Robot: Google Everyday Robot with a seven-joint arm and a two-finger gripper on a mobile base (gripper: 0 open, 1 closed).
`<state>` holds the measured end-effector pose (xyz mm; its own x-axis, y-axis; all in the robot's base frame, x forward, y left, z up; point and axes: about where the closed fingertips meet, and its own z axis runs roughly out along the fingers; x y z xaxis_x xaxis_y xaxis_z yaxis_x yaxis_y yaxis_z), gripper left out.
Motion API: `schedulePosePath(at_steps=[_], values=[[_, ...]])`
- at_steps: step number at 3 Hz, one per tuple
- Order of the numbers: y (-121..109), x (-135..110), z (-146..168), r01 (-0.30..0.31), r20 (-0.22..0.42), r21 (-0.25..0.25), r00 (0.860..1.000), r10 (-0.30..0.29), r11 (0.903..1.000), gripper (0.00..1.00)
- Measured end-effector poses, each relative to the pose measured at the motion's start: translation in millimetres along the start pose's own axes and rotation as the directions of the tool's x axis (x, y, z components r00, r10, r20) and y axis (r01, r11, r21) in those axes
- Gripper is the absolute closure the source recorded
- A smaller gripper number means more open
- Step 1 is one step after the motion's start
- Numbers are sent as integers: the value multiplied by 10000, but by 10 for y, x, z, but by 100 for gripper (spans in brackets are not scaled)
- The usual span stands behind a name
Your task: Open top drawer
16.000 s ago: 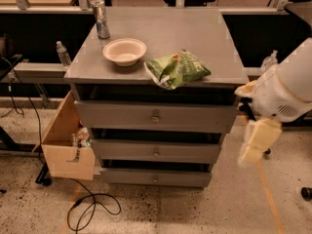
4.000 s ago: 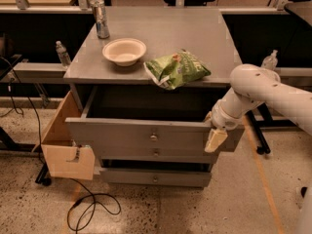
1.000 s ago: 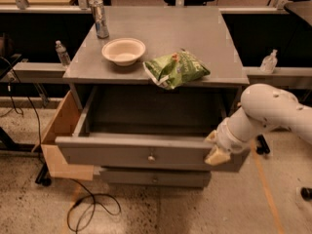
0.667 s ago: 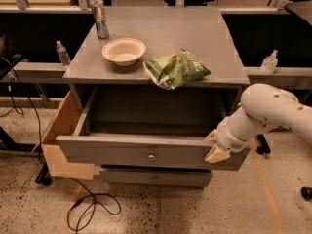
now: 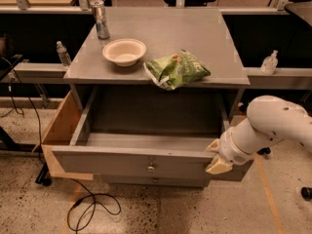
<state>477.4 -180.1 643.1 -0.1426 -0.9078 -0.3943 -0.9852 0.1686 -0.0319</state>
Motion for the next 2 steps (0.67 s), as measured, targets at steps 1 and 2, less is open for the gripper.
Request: schedulePosePath(at_steps=[1, 2], values=[[212, 11, -38, -344, 150, 126, 9993, 342, 9993, 100], [228, 16, -41, -352, 153, 129, 9993, 350, 9993, 100]])
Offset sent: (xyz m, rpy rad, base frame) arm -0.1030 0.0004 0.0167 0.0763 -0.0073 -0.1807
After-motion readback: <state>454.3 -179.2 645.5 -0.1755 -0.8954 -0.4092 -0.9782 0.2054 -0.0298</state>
